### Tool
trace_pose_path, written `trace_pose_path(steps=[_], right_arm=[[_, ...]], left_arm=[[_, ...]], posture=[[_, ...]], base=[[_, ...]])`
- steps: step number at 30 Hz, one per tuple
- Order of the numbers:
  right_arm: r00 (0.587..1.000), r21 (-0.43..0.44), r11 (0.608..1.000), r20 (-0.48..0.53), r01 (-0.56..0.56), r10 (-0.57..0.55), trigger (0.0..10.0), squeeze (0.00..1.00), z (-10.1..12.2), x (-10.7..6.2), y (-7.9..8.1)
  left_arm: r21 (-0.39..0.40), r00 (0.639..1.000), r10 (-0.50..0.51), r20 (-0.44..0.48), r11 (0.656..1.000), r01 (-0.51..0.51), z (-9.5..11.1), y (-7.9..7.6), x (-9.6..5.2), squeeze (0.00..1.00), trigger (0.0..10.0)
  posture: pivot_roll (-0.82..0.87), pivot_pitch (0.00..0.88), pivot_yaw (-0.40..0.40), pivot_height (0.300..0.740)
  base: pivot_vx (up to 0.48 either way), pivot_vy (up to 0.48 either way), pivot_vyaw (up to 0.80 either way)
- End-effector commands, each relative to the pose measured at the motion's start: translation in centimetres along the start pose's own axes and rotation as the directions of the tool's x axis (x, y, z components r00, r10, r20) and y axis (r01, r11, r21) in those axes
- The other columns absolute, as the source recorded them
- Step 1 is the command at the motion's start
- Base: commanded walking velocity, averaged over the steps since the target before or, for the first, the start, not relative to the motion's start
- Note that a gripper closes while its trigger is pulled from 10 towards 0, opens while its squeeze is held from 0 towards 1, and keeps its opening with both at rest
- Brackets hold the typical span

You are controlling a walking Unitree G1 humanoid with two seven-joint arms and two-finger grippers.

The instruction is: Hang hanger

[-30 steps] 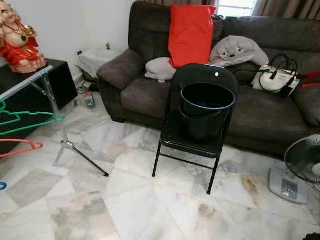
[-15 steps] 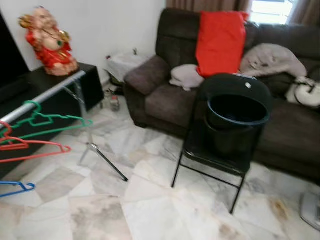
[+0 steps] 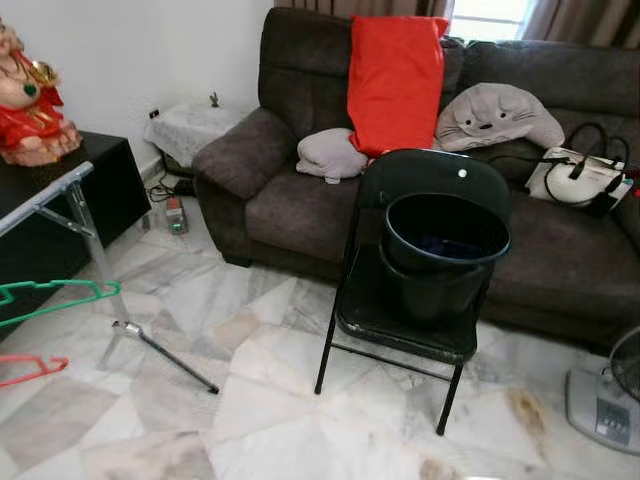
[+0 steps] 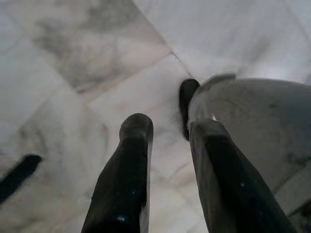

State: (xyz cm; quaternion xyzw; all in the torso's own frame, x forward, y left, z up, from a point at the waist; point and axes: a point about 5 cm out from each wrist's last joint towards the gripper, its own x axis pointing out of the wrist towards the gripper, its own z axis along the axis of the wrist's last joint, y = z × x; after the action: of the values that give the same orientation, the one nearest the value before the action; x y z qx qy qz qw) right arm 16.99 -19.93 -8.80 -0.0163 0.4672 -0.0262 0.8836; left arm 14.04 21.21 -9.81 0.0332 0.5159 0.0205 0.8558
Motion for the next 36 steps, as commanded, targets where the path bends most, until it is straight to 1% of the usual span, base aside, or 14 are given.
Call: trace_pose_path(steps=[1,3,5,10,13,16,17,18,20,25,29,32,35,36], right_arm=[[0.999,0.014,1.000,-0.040,0.019,-0.018,10.0,0.00,-1.3,-0.3,-0.5],[0.999,0.012,1.000,-0.041,0.010,-0.010,10.0,0.00,-1.3,-0.2,0.2],[0.999,0.013,1.000,-0.040,0.009,-0.008,10.0,0.00,-1.3,-0.2,0.4],[1.000,0.014,1.000,-0.024,0.007,-0.007,10.0,0.00,-0.8,-0.1,0.9],[1.000,0.012,1.000,-0.007,-0.004,0.004,10.0,0.00,-0.1,0.1,1.7],[1.000,-0.010,1.000,0.010,-0.019,0.019,10.0,0.00,0.6,0.3,2.7],[1.000,-0.010,1.000,0.010,-0.019,0.019,10.0,0.00,0.6,0.3,2.7],[1.000,-0.038,0.999,0.016,-0.020,0.020,10.0,0.00,0.9,0.3,3.2],[1.000,-0.053,0.998,0.022,-0.019,0.020,10.0,0.00,0.9,0.3,3.5],[1.000,-0.048,0.999,0.011,-0.017,0.017,10.0,0.00,0.3,0.2,4.1],[1.000,-0.048,0.999,0.003,-0.016,0.016,10.0,0.00,-0.1,0.1,4.2],[1.000,-0.047,0.999,-0.006,-0.010,0.009,10.0,0.00,-0.7,0.0,3.6],[1.000,-0.033,0.999,-0.004,0.005,-0.005,10.0,0.00,-0.5,0.0,2.3],[1.000,-0.032,0.999,-0.003,0.007,-0.007,10.0,0.00,-0.4,0.0,2.2]], left_arm=[[-0.011,1.000,-0.010,0.026,1.000,0.011,0.9,-0.5,0.2,0.00,10.0],[-0.013,1.000,-0.009,0.027,1.000,0.010,0.9,-0.5,0.2,0.00,10.0],[-0.015,1.000,-0.009,0.027,1.000,0.009,0.9,-0.5,0.2,0.00,10.0],[-0.017,1.000,-0.005,0.028,1.000,0.005,0.9,-0.4,0.2,0.00,10.0],[-0.018,1.000,-0.003,0.028,1.000,0.004,0.9,-0.4,0.2,0.00,10.0],[-0.018,1.000,-0.002,0.028,1.000,0.002,0.9,-0.3,0.2,0.00,10.0],[-0.018,1.000,-0.002,0.028,1.000,0.002,0.9,-0.3,0.2,0.00,10.0],[-0.019,1.000,-0.001,0.028,1.000,0.002,0.9,-0.3,0.2,0.00,10.0],[-0.020,1.000,-0.001,0.028,1.000,0.001,0.9,-0.3,0.2,0.00,10.0],[-0.022,1.000,-0.001,0.028,1.000,0.001,0.9,-0.4,0.2,0.00,10.0],[-0.023,1.000,-0.002,0.028,1.000,0.002,0.9,-0.4,0.2,0.00,10.0],[-0.024,1.000,-0.002,0.028,1.000,0.003,0.9,-0.4,0.2,0.00,10.0],[-0.025,1.000,-0.002,0.028,1.000,0.002,0.9,-0.4,0.2,0.00,10.0],[-0.025,1.000,-0.002,0.028,1.000,0.002,0.9,-0.4,0.2,0.00,10.0]], posture=[[0.10,0.001,0.028,0.740],[0.10,0.000,0.027,0.740],[0.10,0.000,0.028,0.740],[0.10,0.000,0.030,0.740],[0.10,0.000,0.031,0.740],[0.10,0.000,0.031,0.740],[0.10,0.000,0.031,0.740],[0.10,0.001,0.031,0.740],[0.10,0.001,0.030,0.740],[0.09,0.004,0.029,0.740],[0.09,0.006,0.028,0.740],[0.09,0.006,0.028,0.740],[0.09,0.011,0.027,0.740],[0.09,0.011,0.027,0.740]], base=[[0.322,0.000,-0.80],[0.321,0.000,-0.80],[0.322,0.000,-0.79],[0.322,0.000,0.00],[0.328,0.000,0.00],[0.338,0.000,0.00],[0.341,0.000,0.00],[0.345,0.000,0.46],[0.347,0.000,0.63],[0.346,0.000,0.80],[0.345,0.000,0.80],[0.346,0.000,0.80],[0.347,0.000,0.00],[0.349,0.000,0.00]])
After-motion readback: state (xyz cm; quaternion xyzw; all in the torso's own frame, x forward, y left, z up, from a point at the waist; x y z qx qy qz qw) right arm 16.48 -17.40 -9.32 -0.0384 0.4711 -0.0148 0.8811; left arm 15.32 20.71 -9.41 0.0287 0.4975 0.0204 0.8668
